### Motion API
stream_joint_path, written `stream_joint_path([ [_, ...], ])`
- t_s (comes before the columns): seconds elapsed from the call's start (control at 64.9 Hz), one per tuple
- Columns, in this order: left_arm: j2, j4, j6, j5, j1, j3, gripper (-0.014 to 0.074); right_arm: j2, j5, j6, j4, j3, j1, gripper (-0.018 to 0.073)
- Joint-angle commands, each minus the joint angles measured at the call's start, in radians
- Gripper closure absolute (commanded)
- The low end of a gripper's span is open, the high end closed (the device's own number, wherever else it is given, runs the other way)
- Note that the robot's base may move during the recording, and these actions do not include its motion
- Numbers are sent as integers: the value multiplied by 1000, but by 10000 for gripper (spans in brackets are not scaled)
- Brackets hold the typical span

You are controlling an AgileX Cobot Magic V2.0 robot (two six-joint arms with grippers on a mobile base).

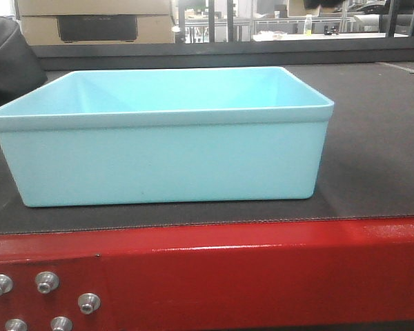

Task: Fetch blue bin and place on conveyor start
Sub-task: 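Open both grippers and lift them away from the bin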

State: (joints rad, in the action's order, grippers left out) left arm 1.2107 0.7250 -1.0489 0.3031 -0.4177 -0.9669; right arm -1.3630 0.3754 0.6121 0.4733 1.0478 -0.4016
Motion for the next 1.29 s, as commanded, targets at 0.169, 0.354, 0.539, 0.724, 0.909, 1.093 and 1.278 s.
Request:
stream_joint_path([
  [0.169,-199,-7,2,-207,-6,259,707,216,-196,-13,4,-270,-1,724],
  [0.354,-418,-10,2,-237,-6,416,707,413,-201,-13,4,-379,-1,724],
  [0.539,-571,-10,2,-237,-6,496,707,551,-201,-13,1,-428,-1,724],
  [0.724,-697,-10,2,-241,-6,500,707,688,-243,-13,-12,-430,-1,724],
  [0.909,-756,-10,2,-241,-6,500,707,776,-253,-13,-12,-430,-1,724],
  [1.093,-760,-10,2,-241,-6,500,707,797,-279,-13,-12,-430,-1,724],
  [1.278,-760,-10,2,-241,-6,500,707,807,-273,-13,-12,-432,-1,724],
])
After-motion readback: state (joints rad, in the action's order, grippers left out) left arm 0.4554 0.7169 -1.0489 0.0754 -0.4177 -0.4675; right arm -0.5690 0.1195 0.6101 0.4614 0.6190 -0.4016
